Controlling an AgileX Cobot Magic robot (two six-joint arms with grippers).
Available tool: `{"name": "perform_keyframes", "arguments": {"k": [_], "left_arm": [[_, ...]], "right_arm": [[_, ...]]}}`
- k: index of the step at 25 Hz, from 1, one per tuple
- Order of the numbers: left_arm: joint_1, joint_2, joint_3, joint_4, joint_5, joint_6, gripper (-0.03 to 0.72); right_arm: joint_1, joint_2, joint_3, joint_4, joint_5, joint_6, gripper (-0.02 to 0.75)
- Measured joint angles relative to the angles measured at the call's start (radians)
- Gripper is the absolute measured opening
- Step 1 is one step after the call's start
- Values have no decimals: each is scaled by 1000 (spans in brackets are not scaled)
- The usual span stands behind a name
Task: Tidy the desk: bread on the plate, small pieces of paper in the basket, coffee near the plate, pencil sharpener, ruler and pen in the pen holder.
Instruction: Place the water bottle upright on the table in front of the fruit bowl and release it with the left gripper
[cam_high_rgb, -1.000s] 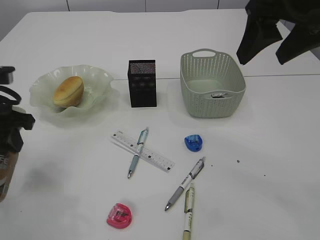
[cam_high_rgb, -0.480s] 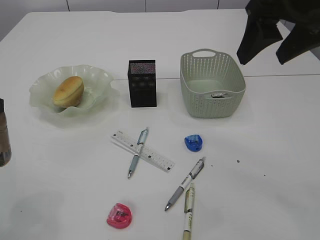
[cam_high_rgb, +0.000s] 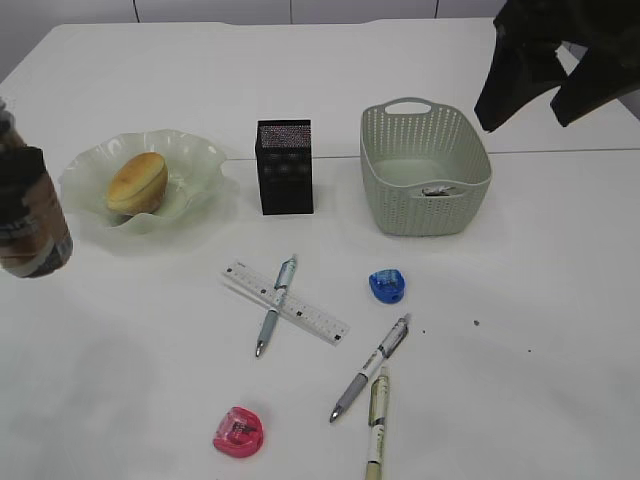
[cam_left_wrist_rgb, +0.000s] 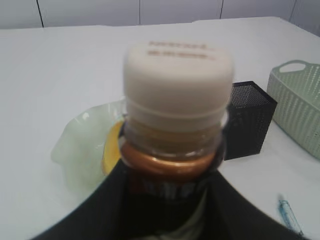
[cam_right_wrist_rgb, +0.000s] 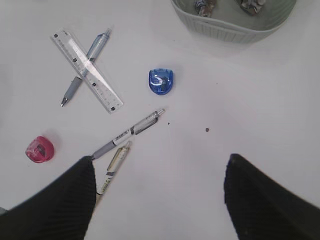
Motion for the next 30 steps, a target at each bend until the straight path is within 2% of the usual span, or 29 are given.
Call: {"name": "perform_keyframes", "arguments": {"k": [5,12,17,30], "left_arm": [[0,158,0,-59,-217,62,251],[0,442,-2,-120,-544,72,252],[0,570,-12,-137,-571,72,252],[0,668,-89,-141,-580,72,252]], "right_arm": [[0,0,0,0,0,-11,584],[0,0,0,0,0,-43,585],[0,0,0,0,0,-53,585],[0,0,0,-2,0,-69,585]]}}
